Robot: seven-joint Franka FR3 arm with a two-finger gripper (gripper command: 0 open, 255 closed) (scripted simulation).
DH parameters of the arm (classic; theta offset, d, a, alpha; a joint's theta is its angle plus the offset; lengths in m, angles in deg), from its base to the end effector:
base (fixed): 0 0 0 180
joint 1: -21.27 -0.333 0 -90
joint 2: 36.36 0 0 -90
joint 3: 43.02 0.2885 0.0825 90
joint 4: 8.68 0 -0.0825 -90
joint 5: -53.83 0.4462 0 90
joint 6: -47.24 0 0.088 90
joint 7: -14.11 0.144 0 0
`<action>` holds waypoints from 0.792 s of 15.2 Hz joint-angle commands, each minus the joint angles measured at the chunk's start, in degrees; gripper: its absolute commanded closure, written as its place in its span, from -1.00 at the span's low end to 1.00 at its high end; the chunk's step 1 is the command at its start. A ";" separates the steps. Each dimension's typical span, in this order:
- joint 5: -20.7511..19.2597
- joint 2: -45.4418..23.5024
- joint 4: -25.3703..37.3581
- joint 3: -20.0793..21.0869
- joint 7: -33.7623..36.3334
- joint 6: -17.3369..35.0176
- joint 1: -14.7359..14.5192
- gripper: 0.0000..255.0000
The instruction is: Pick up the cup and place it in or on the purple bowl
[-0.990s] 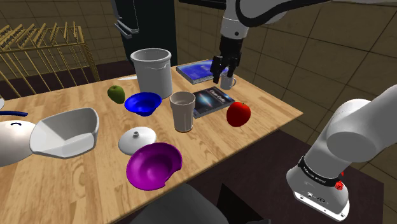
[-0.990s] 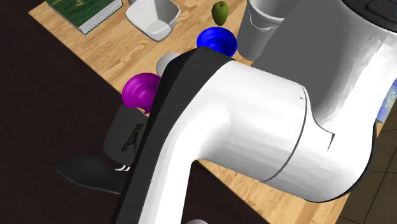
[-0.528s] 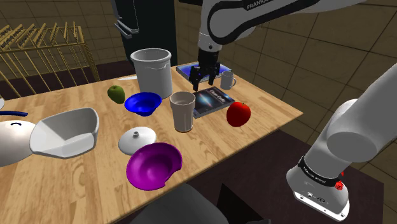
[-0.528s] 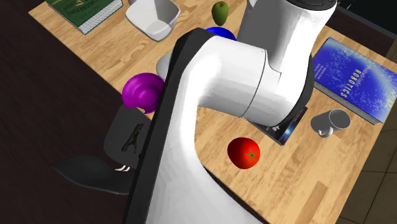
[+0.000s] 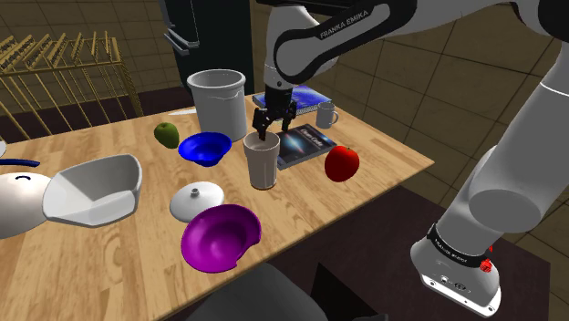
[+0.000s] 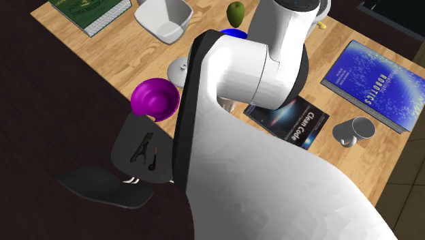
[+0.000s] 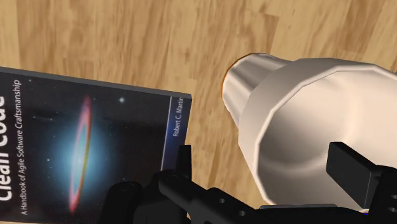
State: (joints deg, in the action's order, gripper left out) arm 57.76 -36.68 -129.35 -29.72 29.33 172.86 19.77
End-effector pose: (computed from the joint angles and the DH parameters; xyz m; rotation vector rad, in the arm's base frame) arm 0.5872 0.1598 0.3258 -3.0617 0.0690 -0.0965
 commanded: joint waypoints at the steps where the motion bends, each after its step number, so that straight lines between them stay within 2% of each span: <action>1: -0.14 -0.76 -0.96 0.06 0.10 1.74 -0.07 -1.00; 4: -0.38 -1.84 -1.76 0.13 0.28 3.61 -0.15 -1.00; 11: -0.38 -1.84 -1.76 0.12 0.28 3.60 -0.15 -1.00; 12: -0.38 -1.84 -1.76 0.12 0.28 3.60 -0.15 1.00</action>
State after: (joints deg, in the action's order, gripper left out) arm 57.38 -38.51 -131.11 -29.60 29.62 176.46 19.62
